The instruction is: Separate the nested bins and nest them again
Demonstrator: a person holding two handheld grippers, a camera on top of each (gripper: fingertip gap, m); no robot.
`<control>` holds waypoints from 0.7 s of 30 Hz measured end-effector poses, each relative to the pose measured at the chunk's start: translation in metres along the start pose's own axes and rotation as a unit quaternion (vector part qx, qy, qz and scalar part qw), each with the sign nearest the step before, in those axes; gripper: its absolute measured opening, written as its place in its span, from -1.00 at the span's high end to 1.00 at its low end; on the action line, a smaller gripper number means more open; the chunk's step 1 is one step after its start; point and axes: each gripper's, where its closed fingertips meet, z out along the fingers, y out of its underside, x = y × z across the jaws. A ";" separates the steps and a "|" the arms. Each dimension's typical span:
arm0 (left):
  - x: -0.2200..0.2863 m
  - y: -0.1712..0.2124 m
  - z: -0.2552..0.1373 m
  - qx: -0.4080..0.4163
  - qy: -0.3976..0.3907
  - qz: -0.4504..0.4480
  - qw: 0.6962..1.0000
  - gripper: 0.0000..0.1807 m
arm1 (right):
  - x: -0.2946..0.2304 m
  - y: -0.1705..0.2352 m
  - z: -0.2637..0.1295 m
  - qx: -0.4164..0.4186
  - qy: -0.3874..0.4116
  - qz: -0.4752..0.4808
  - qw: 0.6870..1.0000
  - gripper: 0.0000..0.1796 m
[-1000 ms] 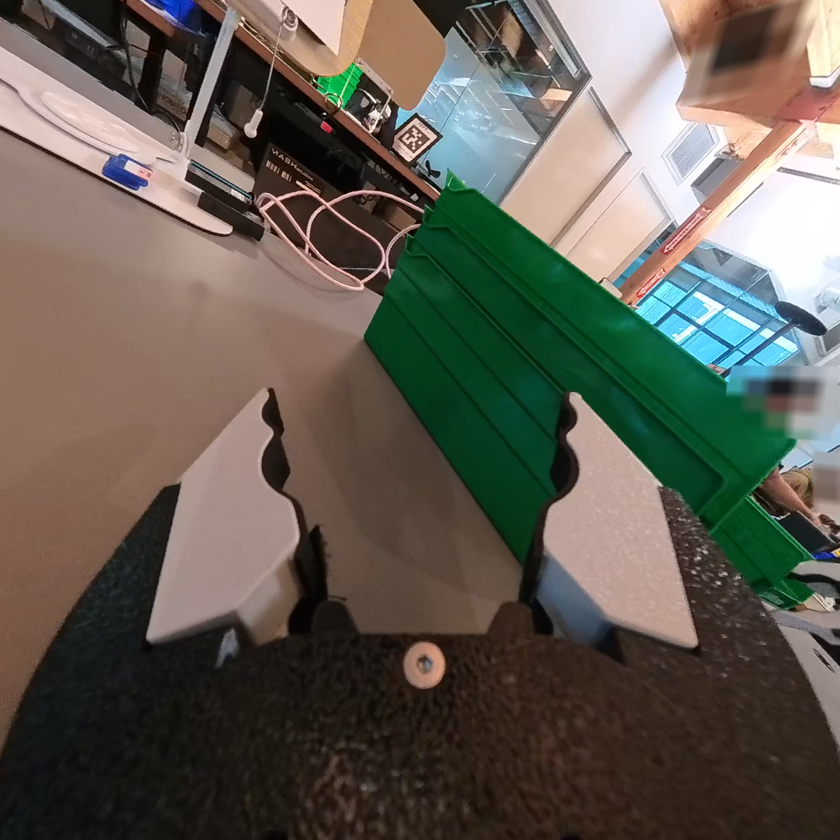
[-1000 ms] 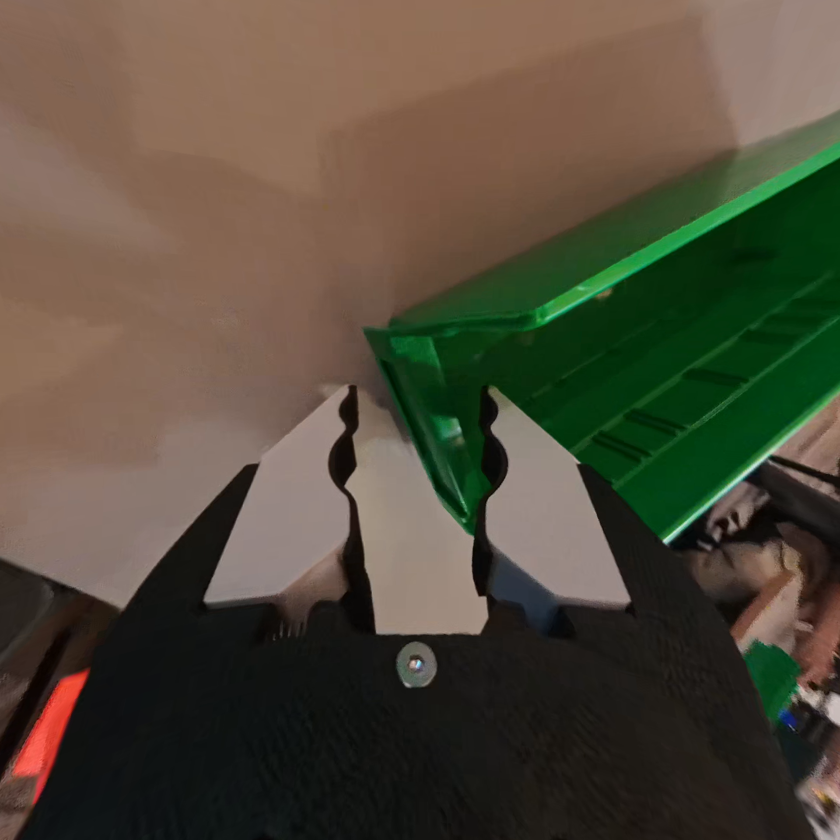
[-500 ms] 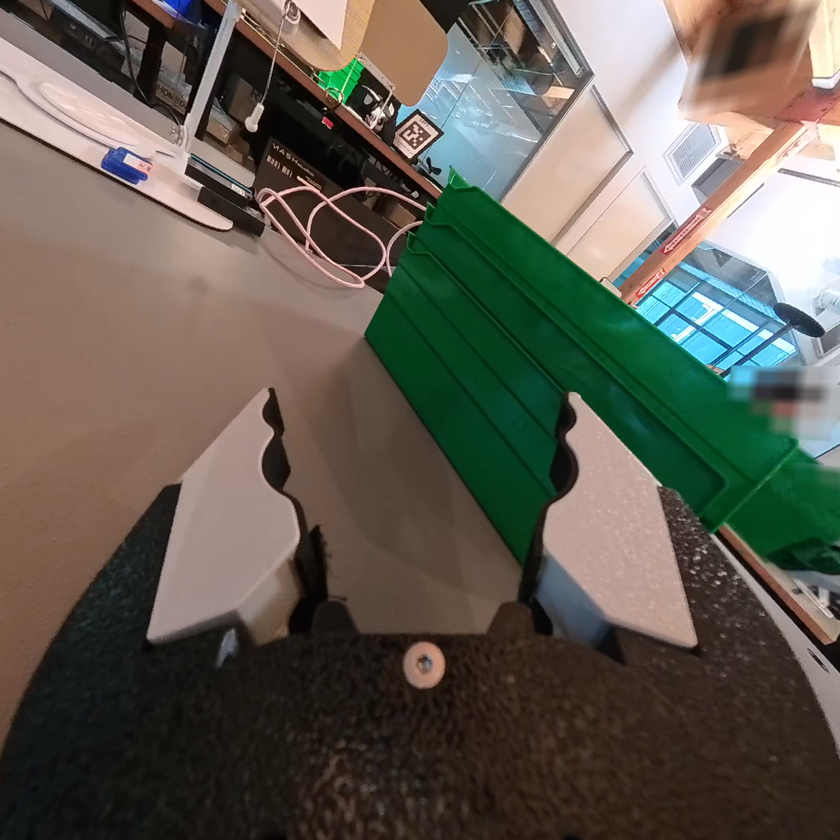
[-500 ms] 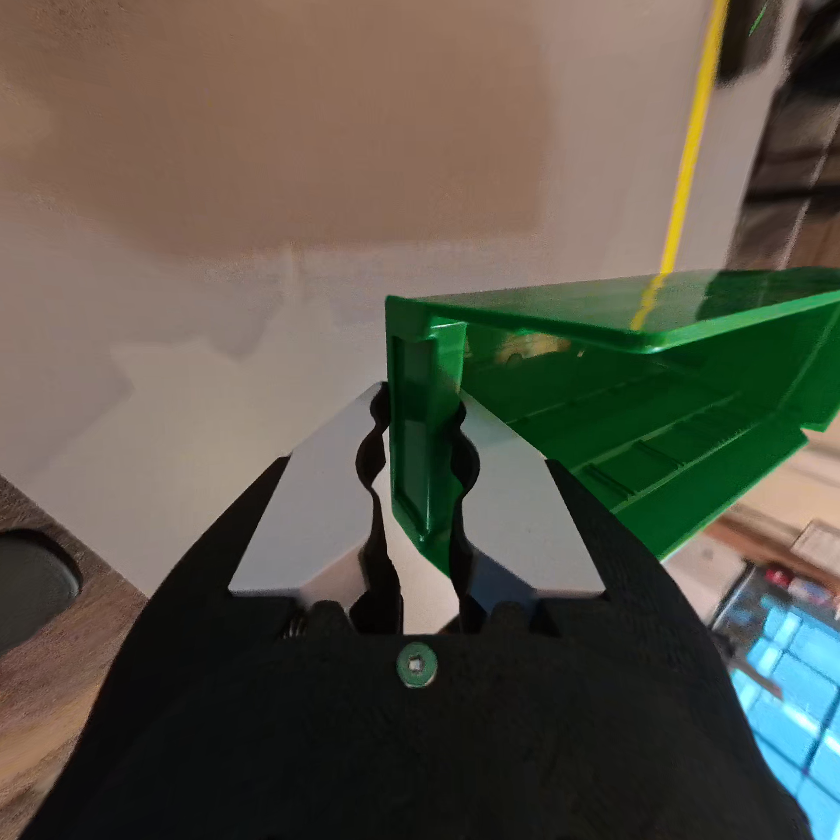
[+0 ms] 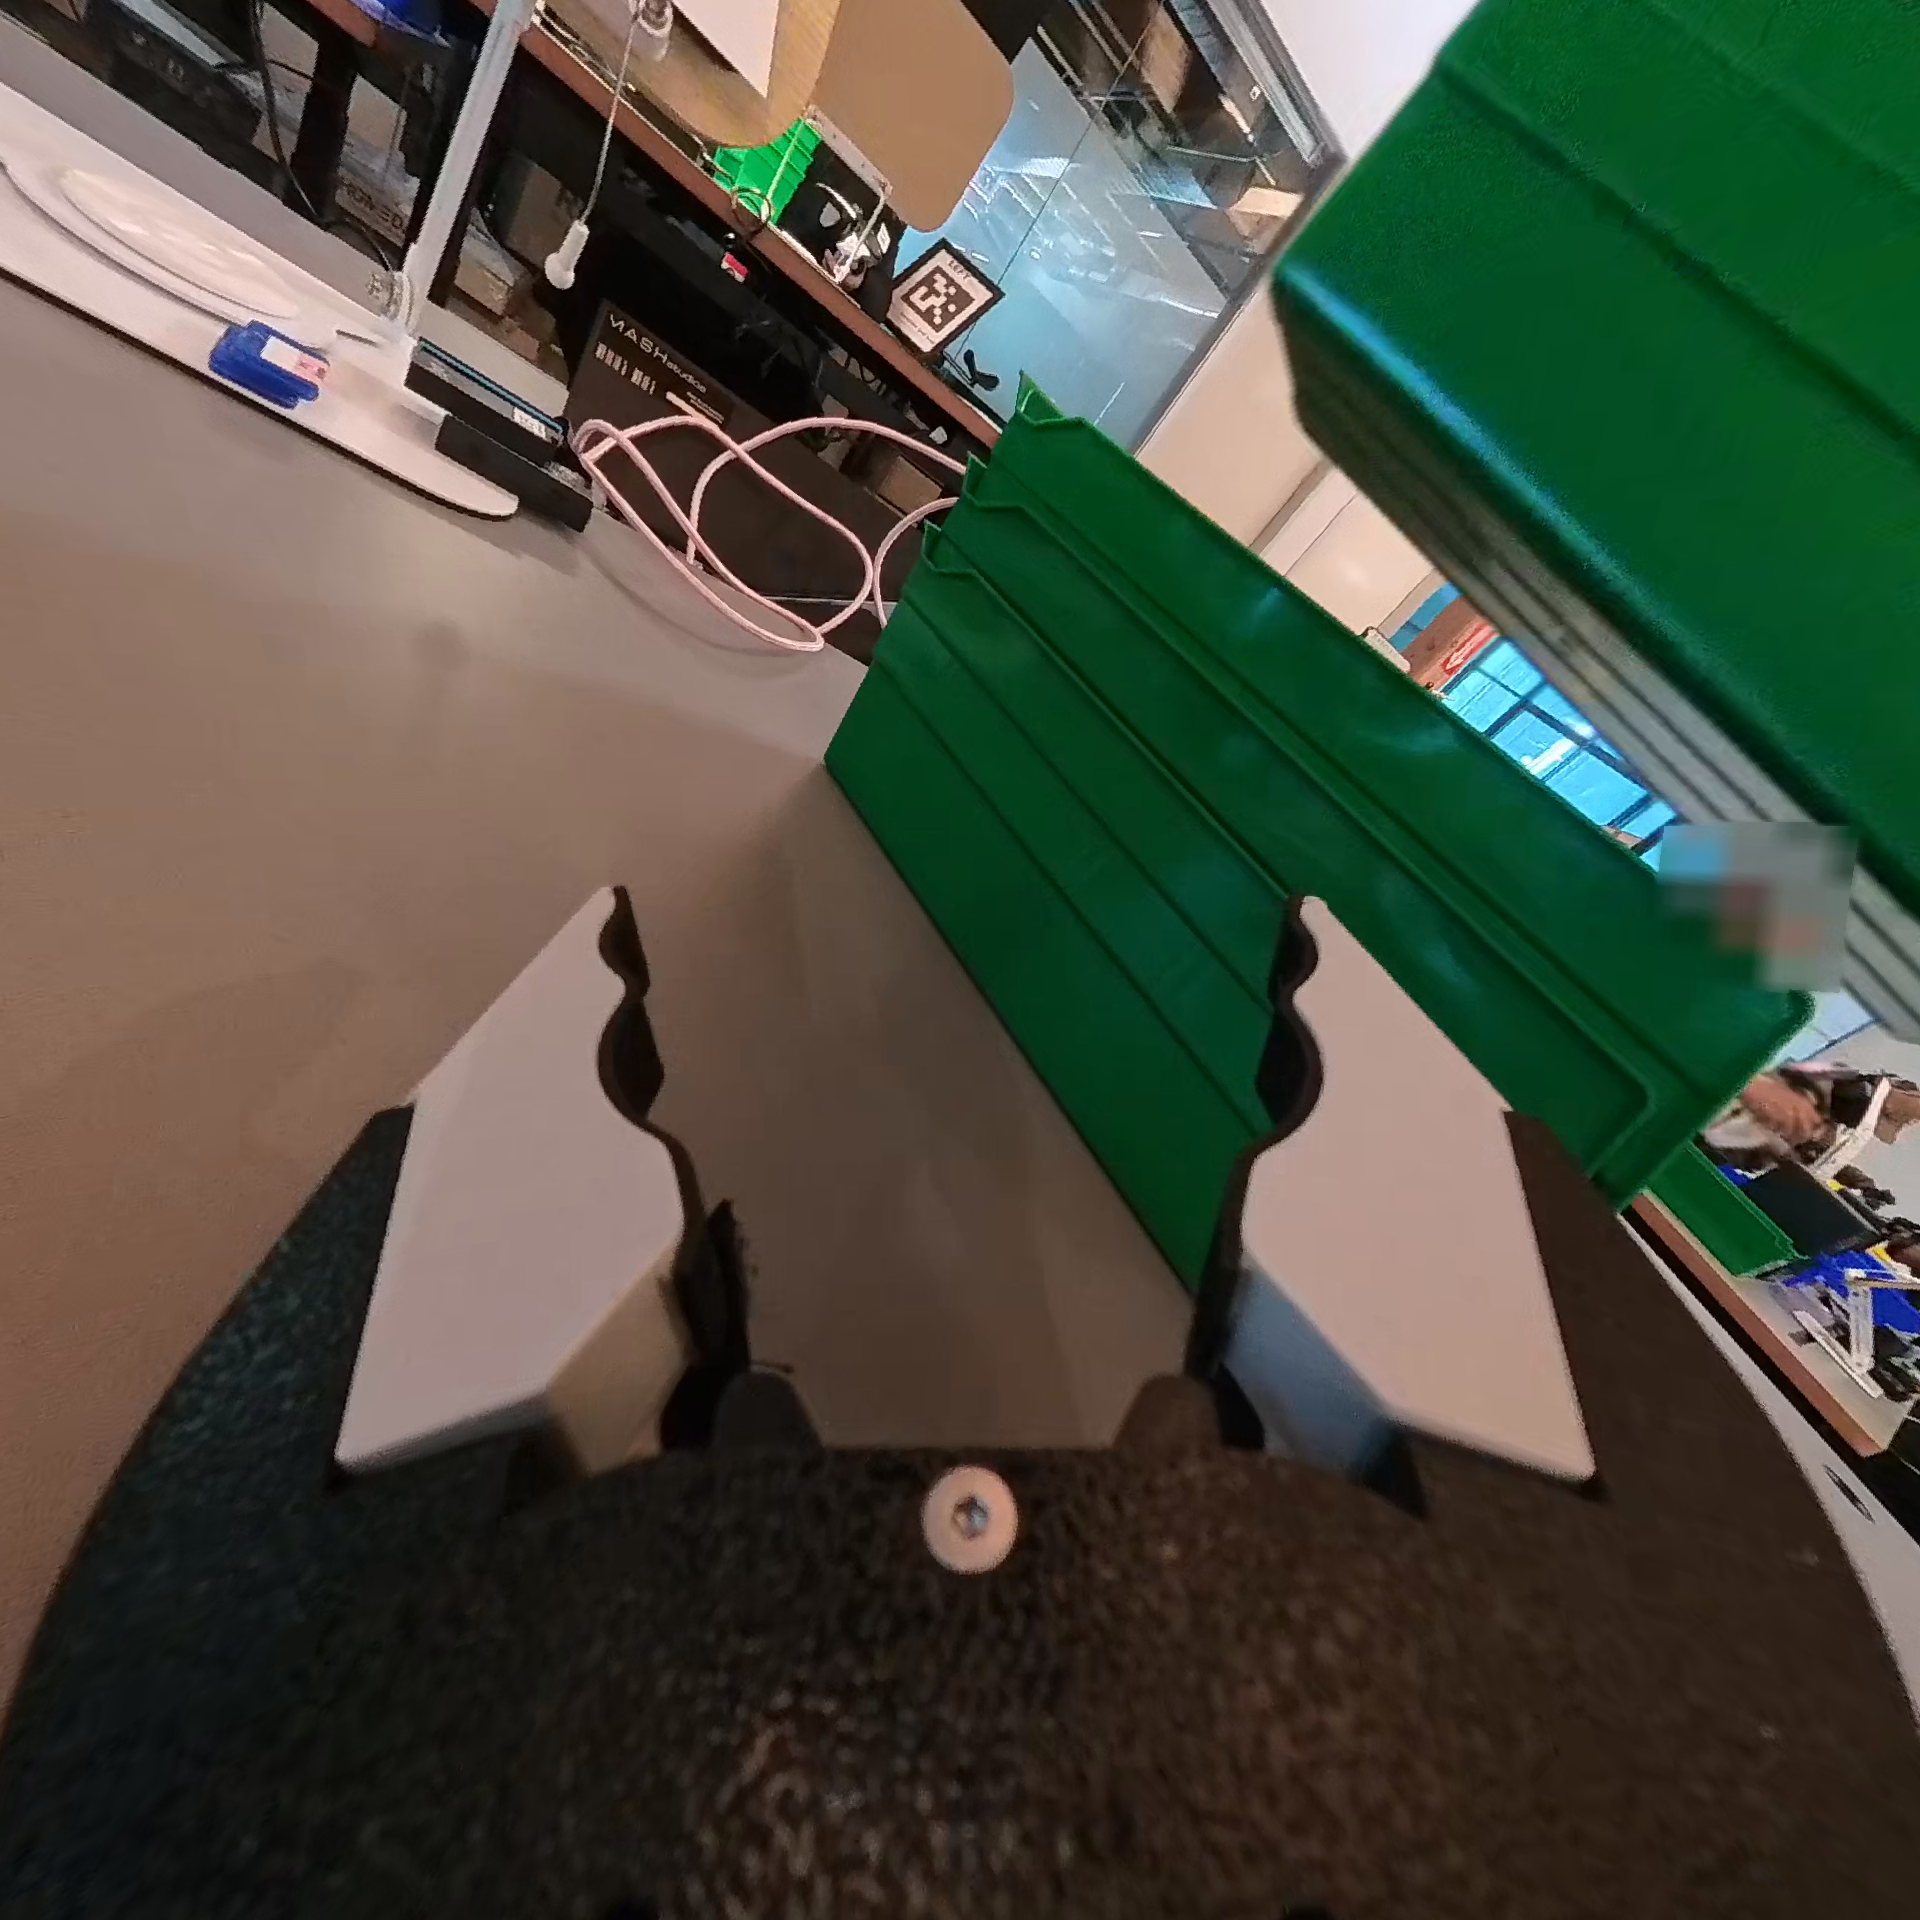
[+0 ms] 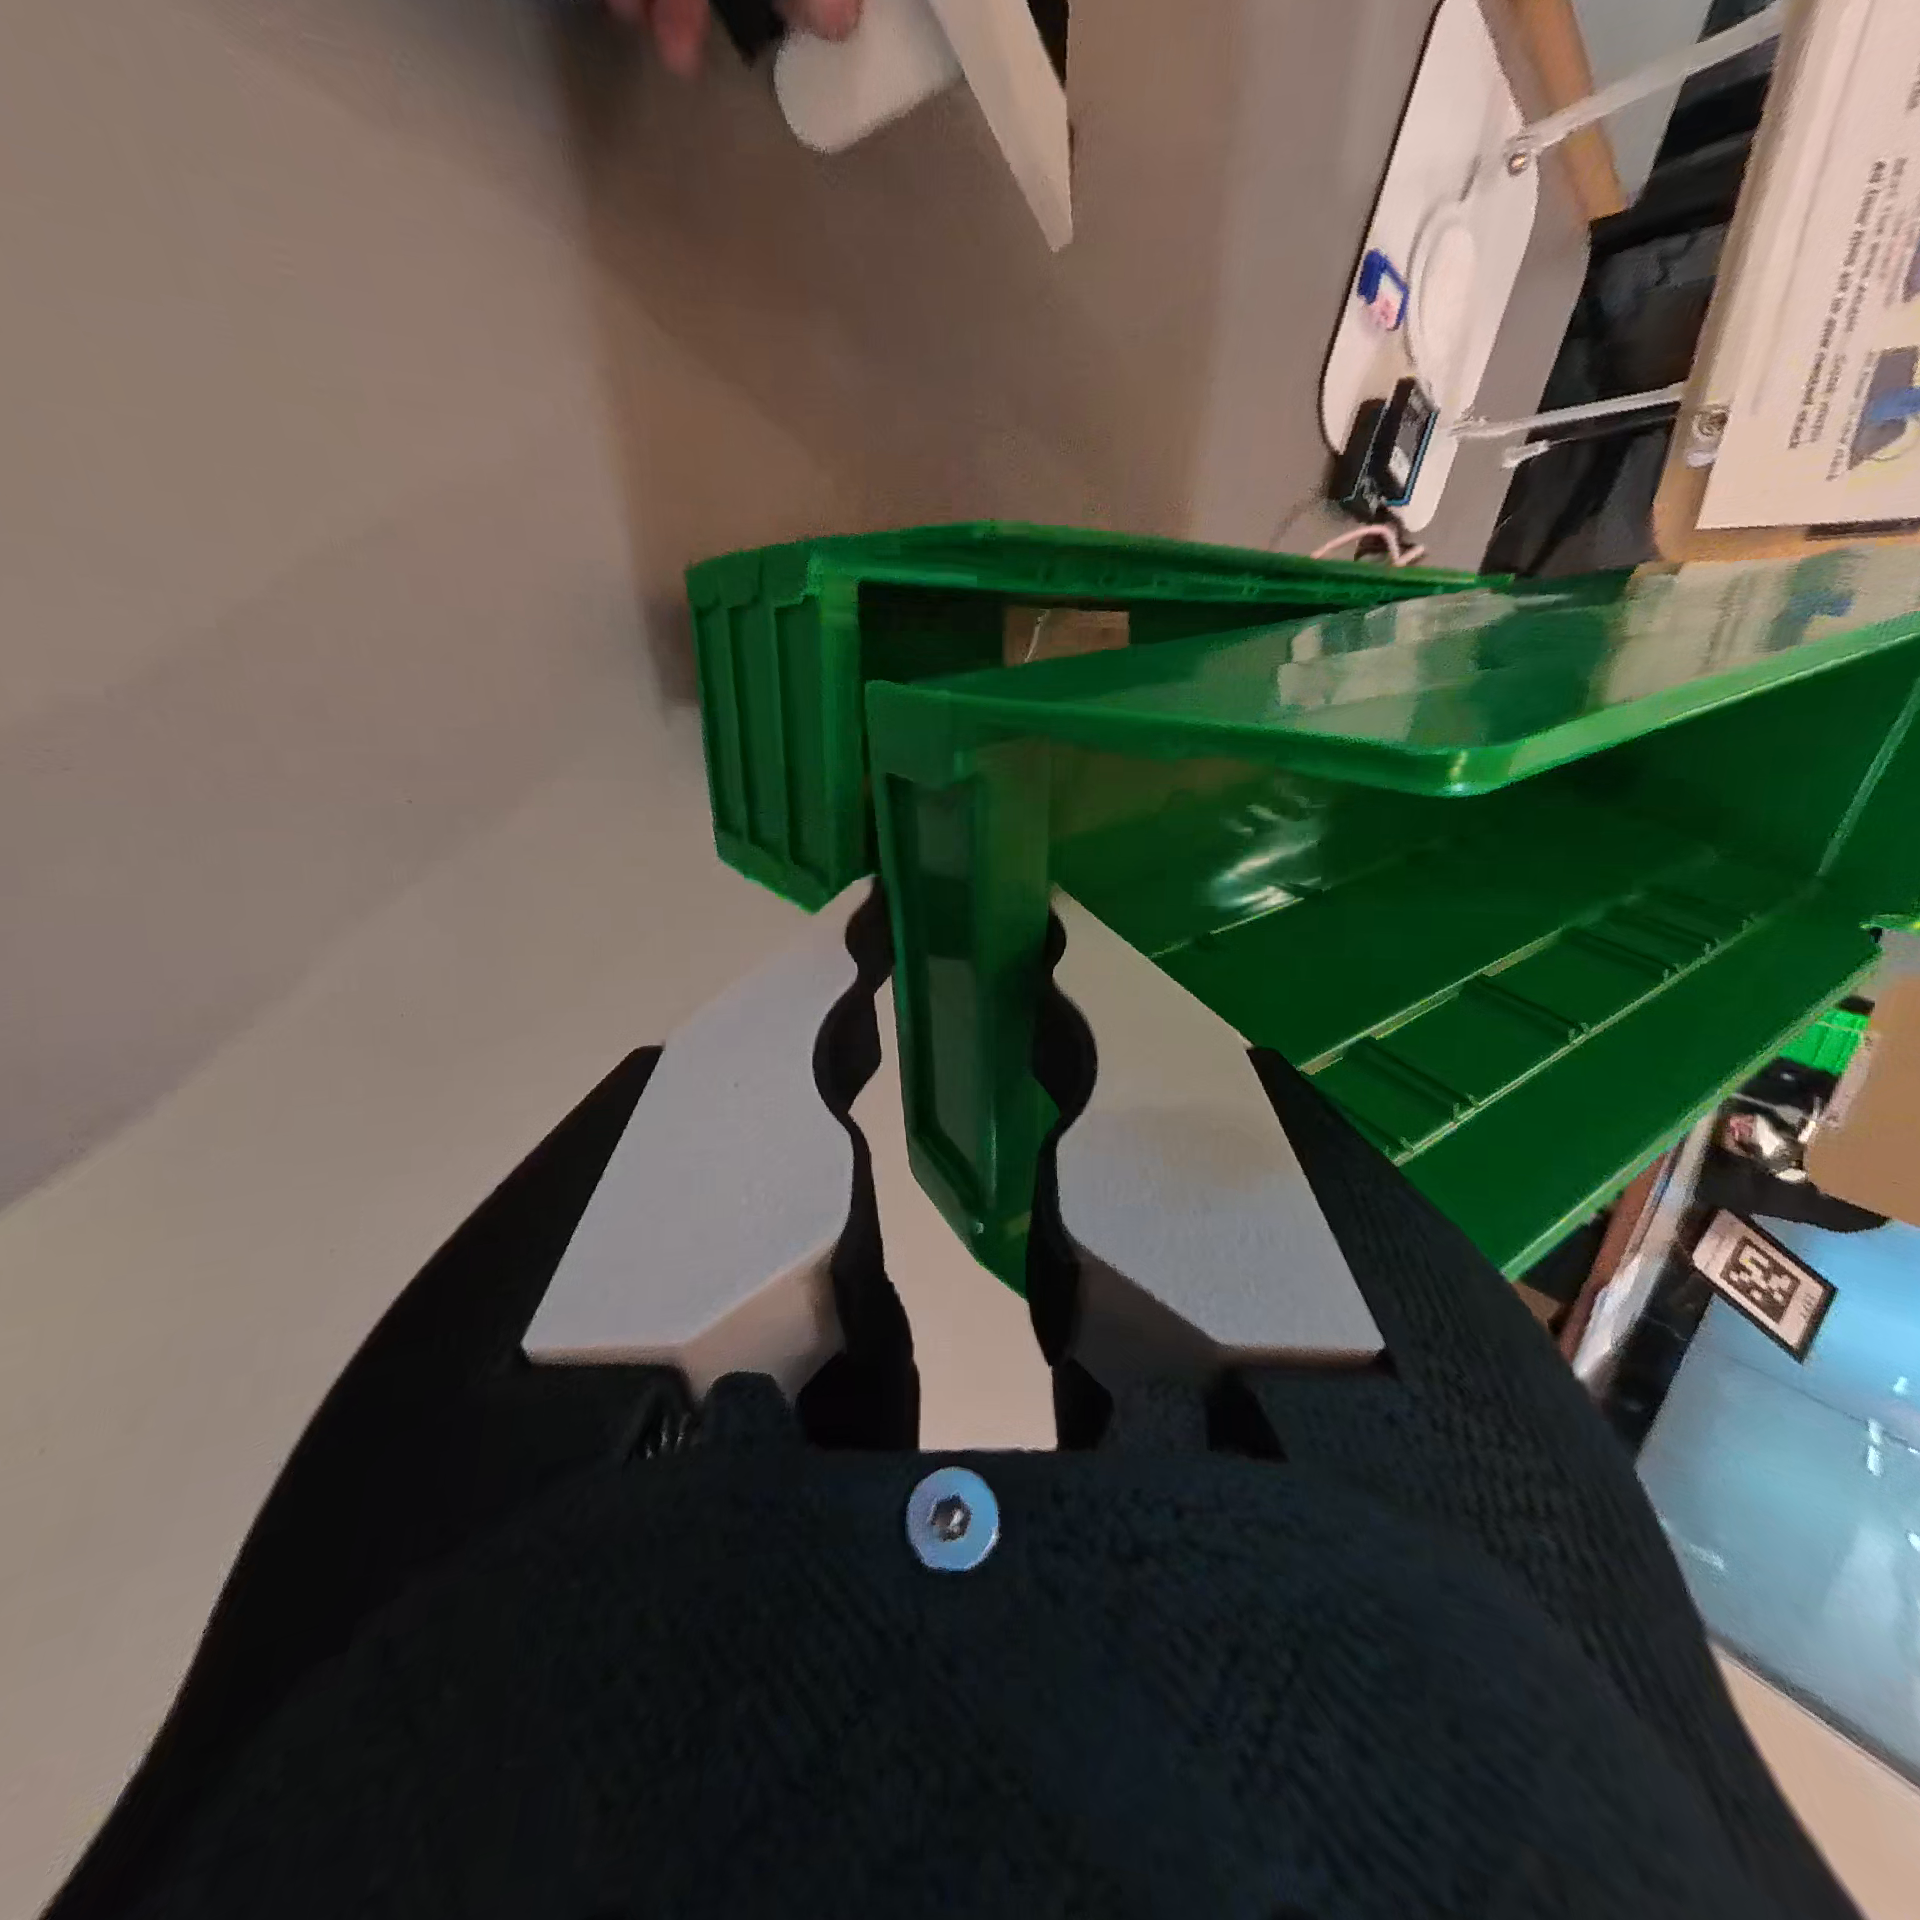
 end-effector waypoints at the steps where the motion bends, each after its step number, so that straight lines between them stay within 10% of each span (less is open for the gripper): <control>1: 0.000 0.000 0.000 0.000 0.000 0.000 1.000 -0.30 | 0.002 -0.002 0.008 -0.011 -0.003 -0.001 1.000 0.73; 21: 0.001 0.001 0.001 -0.005 0.006 -0.003 1.000 -0.35 | -0.008 -0.004 0.084 -0.022 -0.007 0.012 1.000 0.49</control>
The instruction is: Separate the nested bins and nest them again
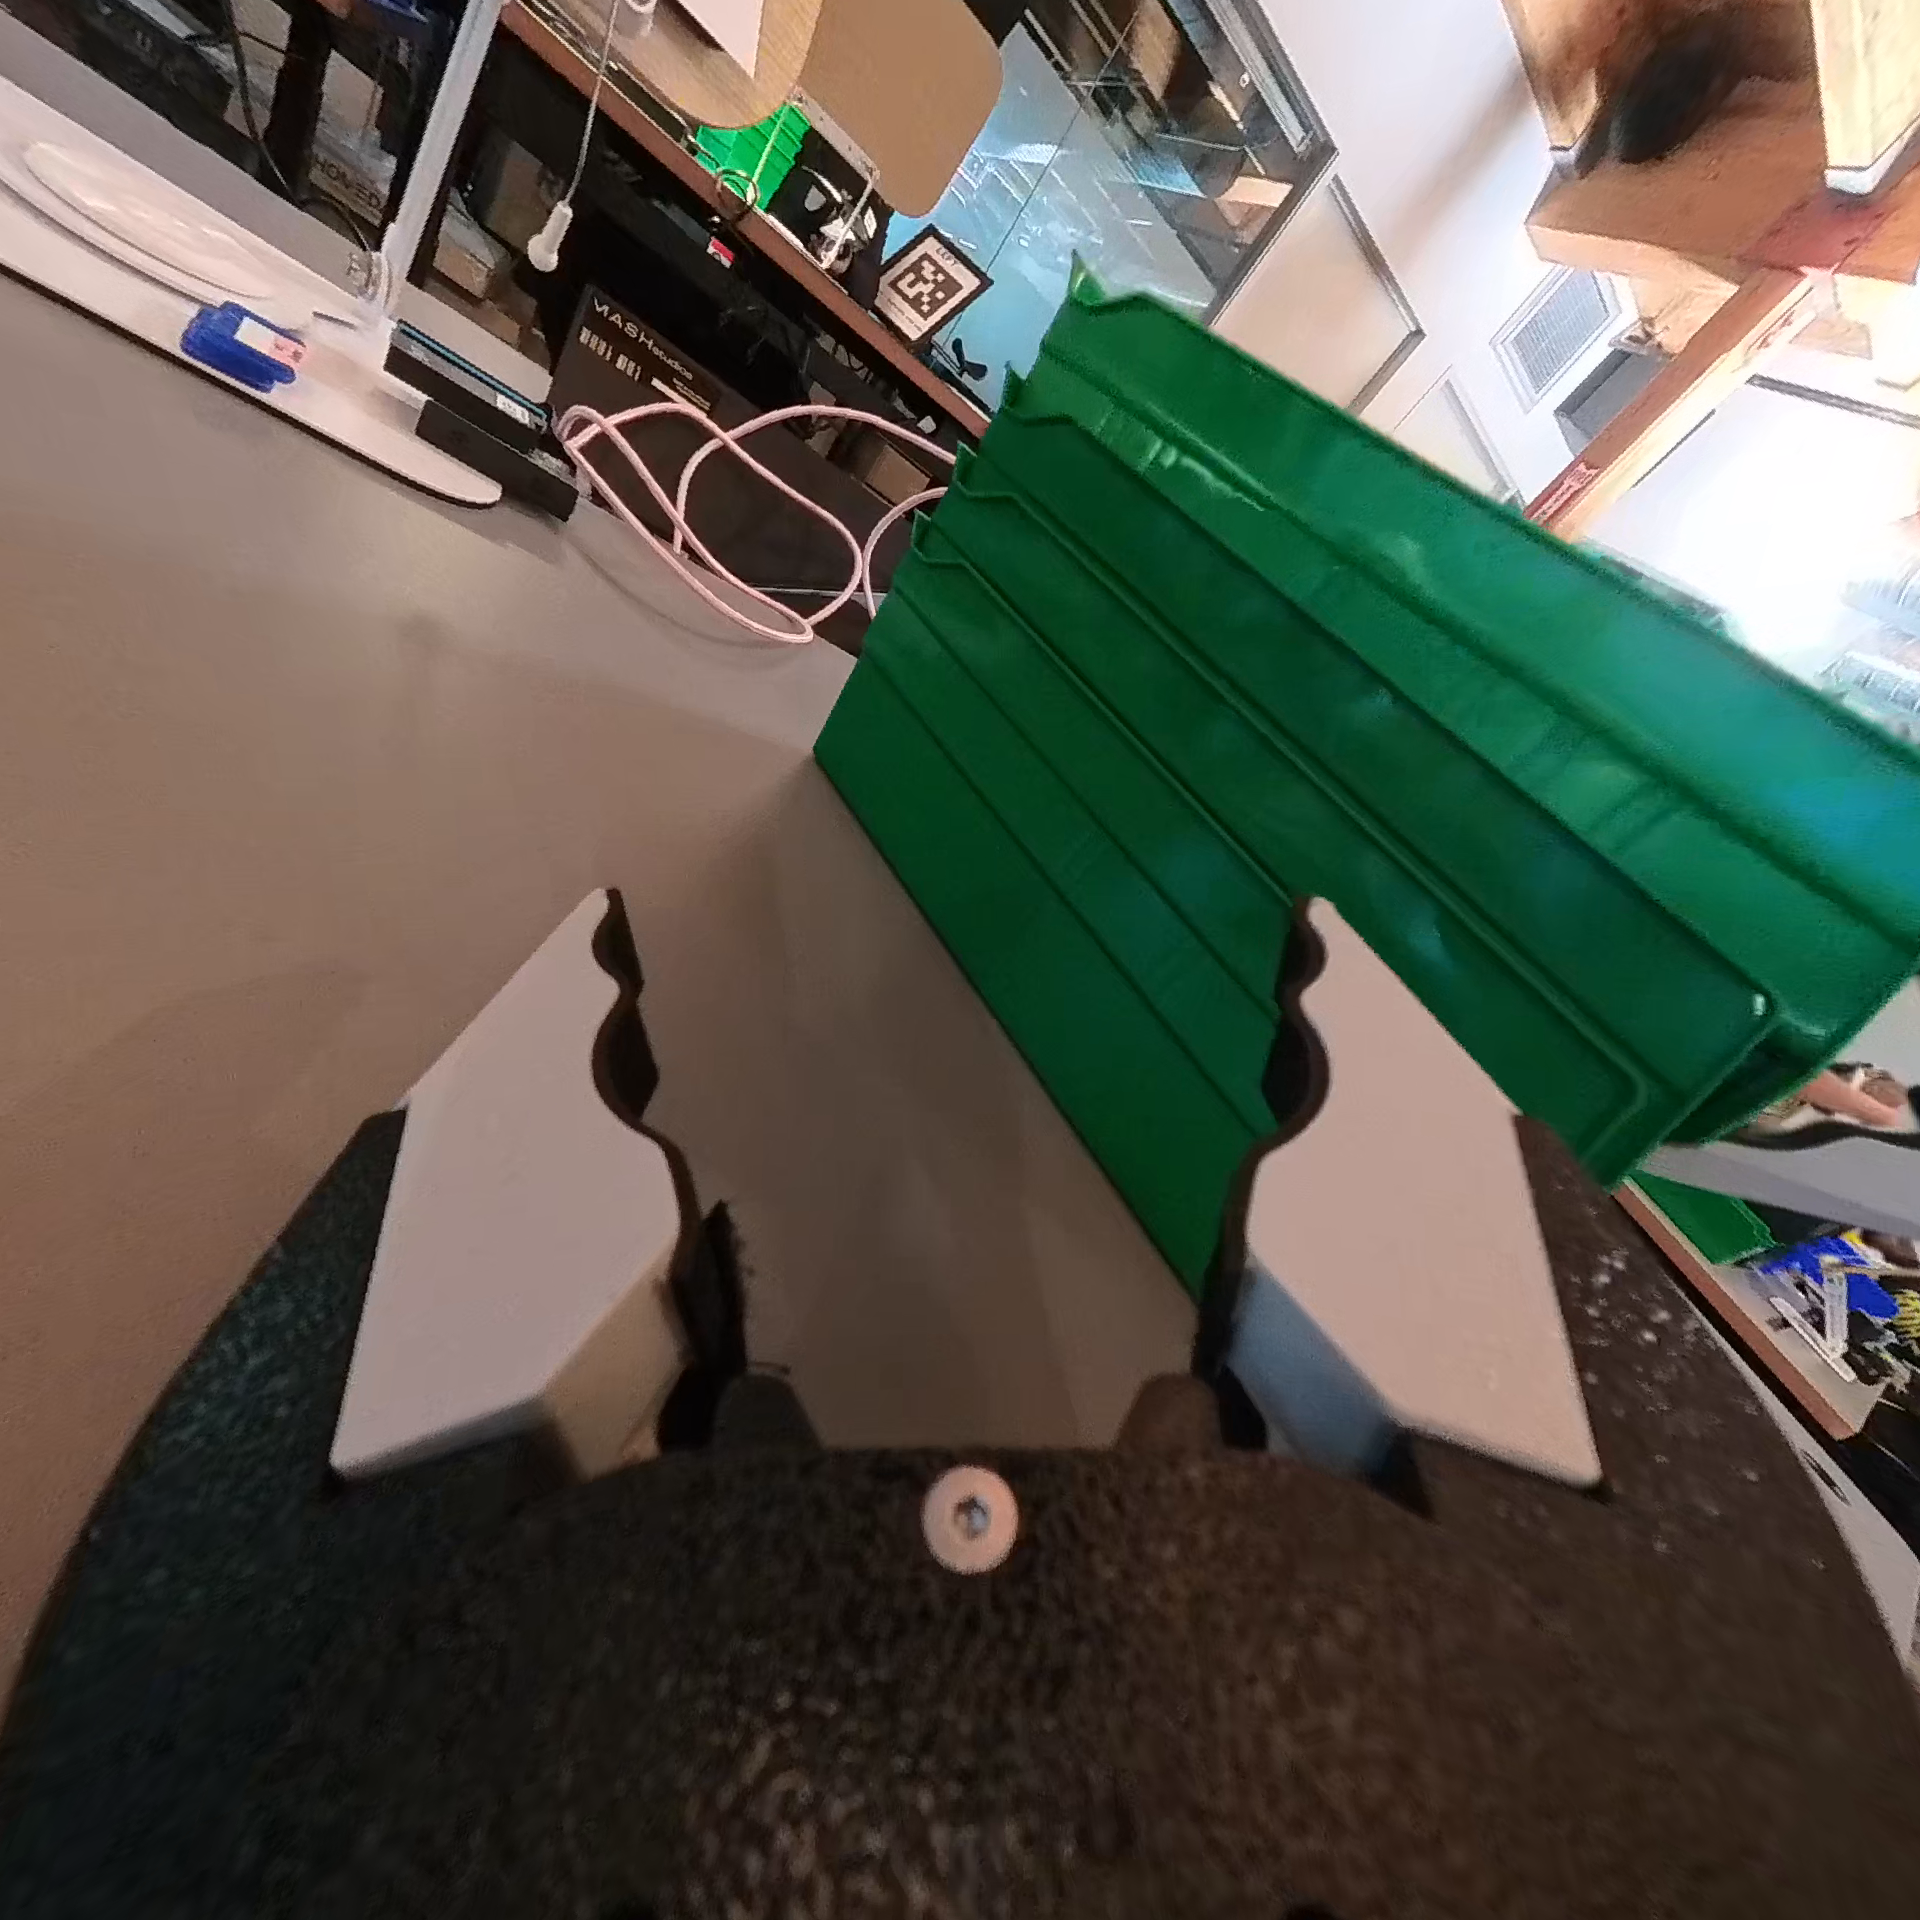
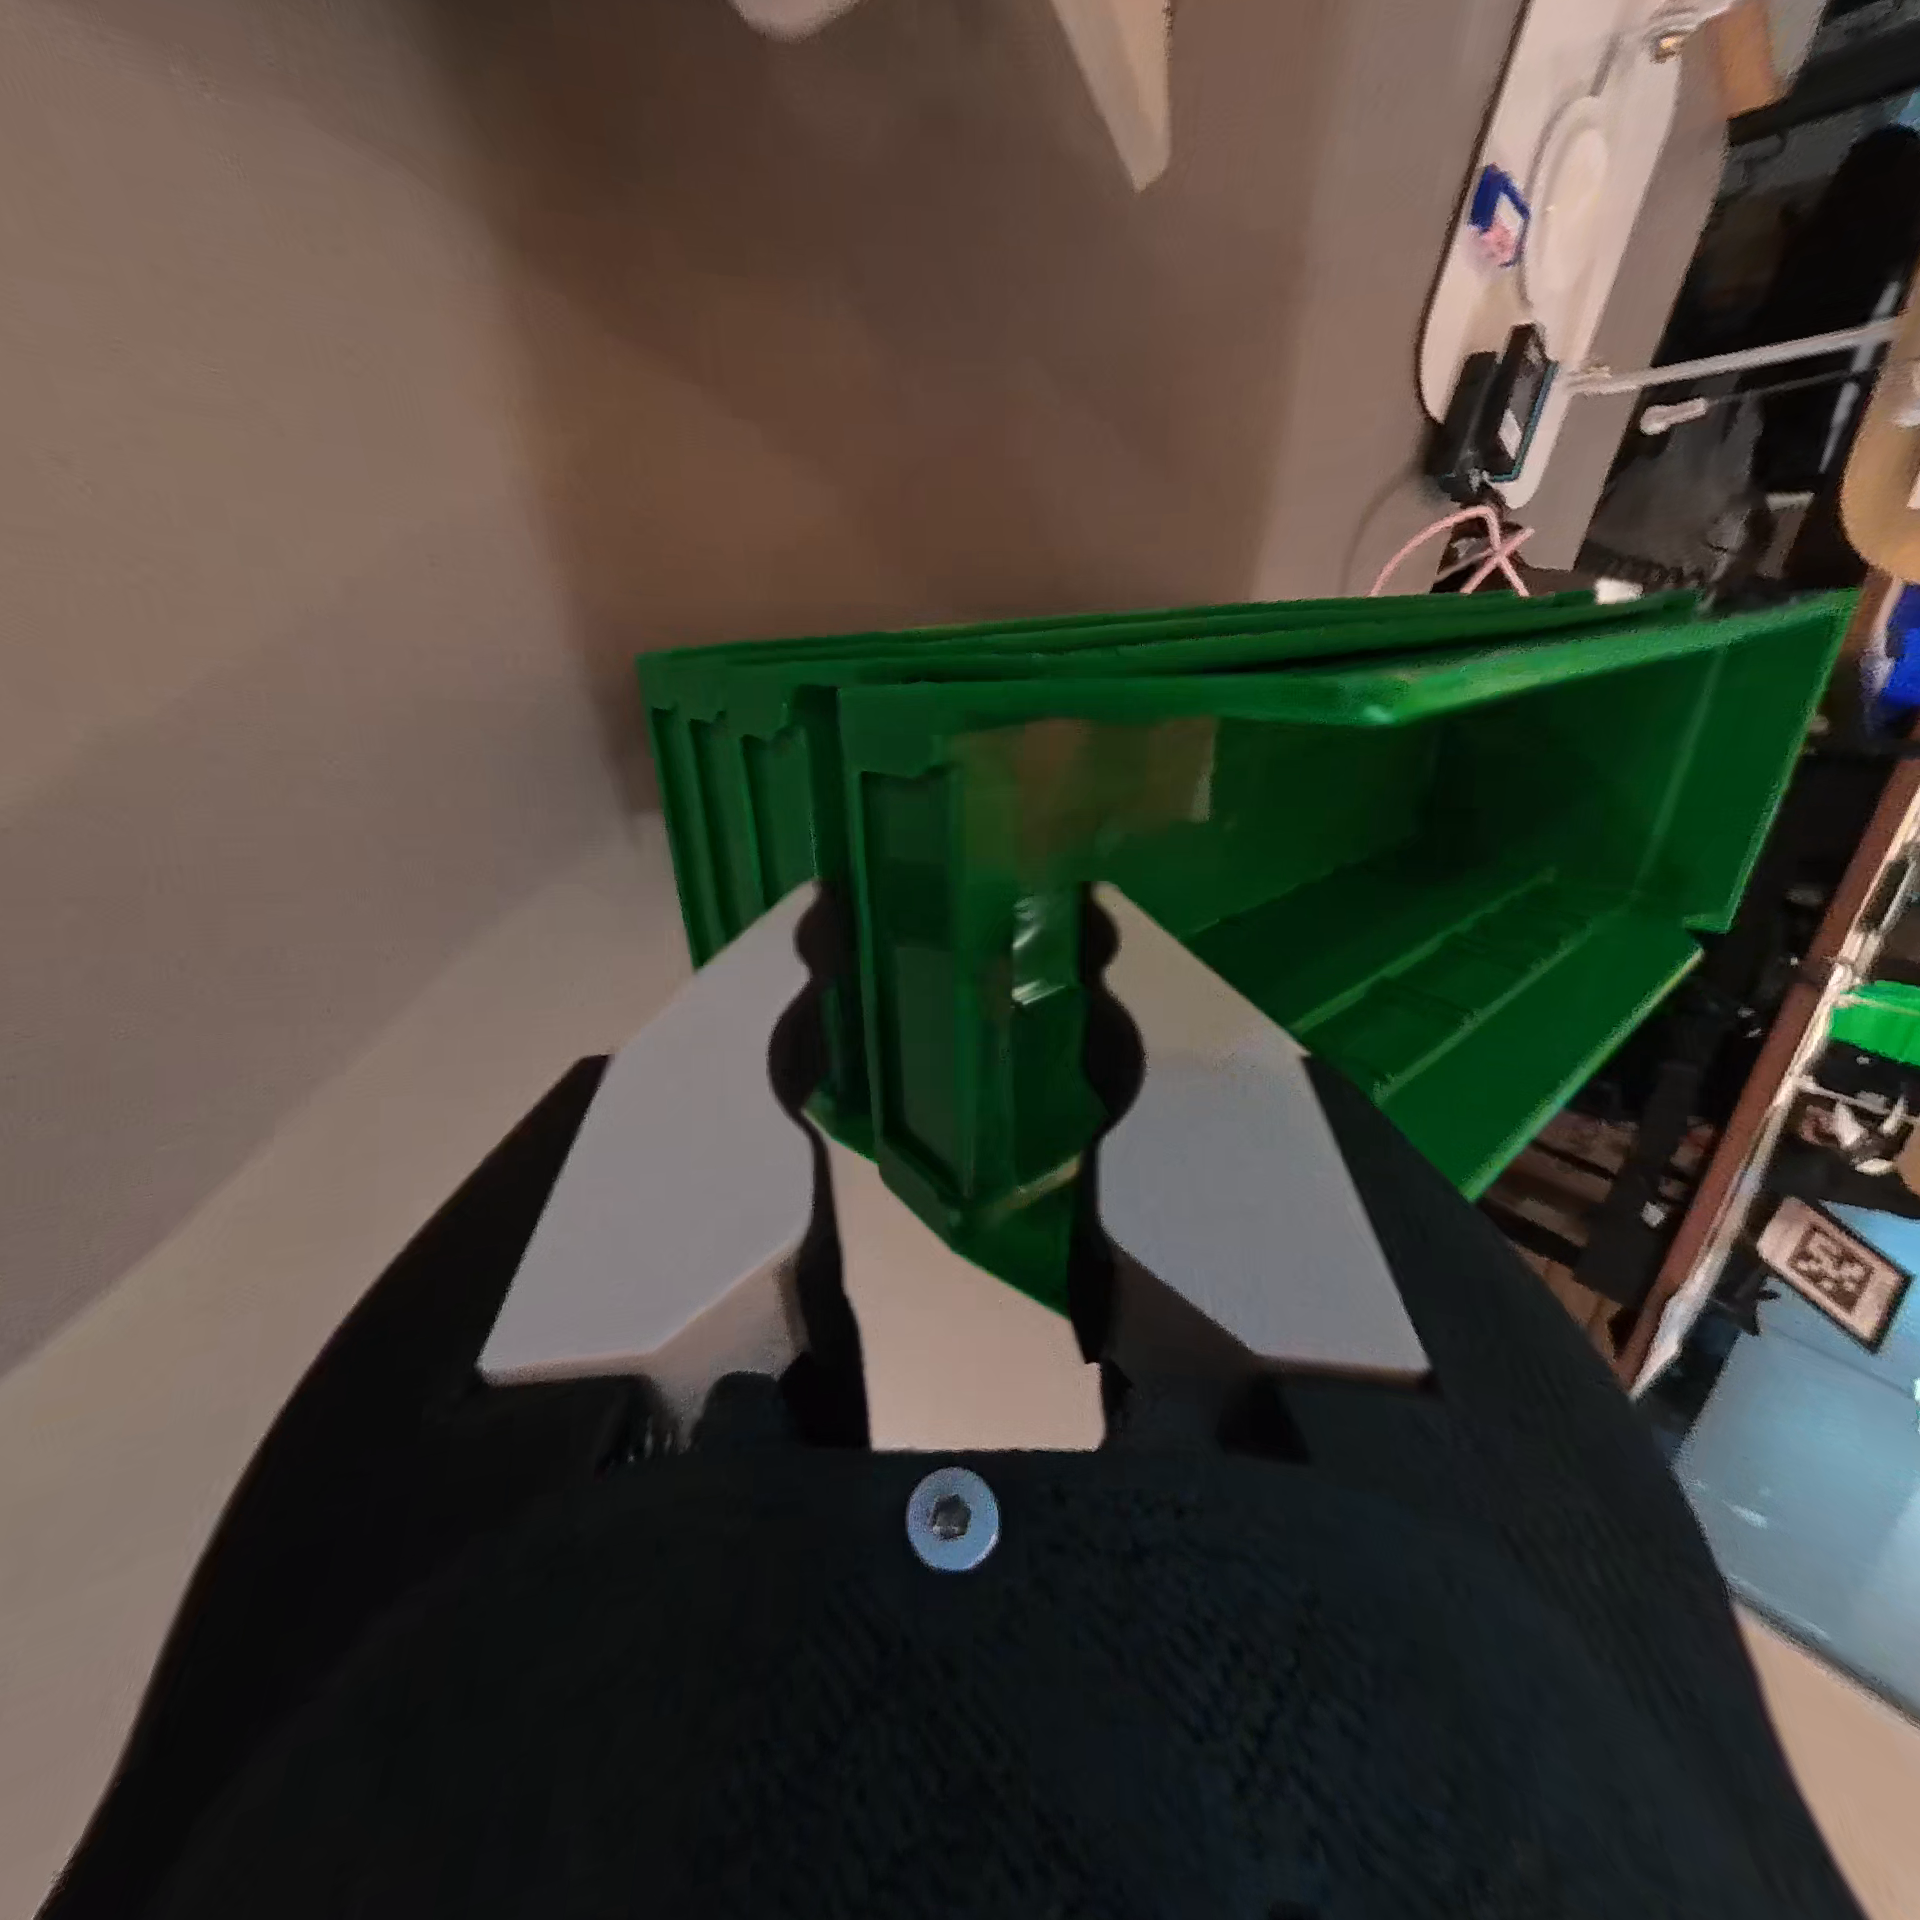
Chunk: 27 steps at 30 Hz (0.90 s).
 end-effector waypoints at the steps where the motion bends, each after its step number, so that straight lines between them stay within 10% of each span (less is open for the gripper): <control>1: 0.000 0.000 0.000 0.000 0.000 0.001 1.000 -0.35 | 0.001 -0.001 -0.004 0.006 0.005 0.014 1.000 0.38; 10: 0.000 0.000 0.000 0.001 0.002 -0.001 1.000 -0.35 | 0.003 0.001 -0.046 0.143 0.162 0.101 0.971 0.37; 18: 0.001 0.000 0.000 -0.001 0.001 0.002 1.000 -0.34 | 0.015 0.098 -0.092 0.350 0.450 0.323 0.755 0.38; 27: 0.000 0.000 0.000 -0.001 -0.003 0.004 1.000 -0.33 | 0.010 0.128 -0.086 0.382 0.470 0.429 0.670 0.38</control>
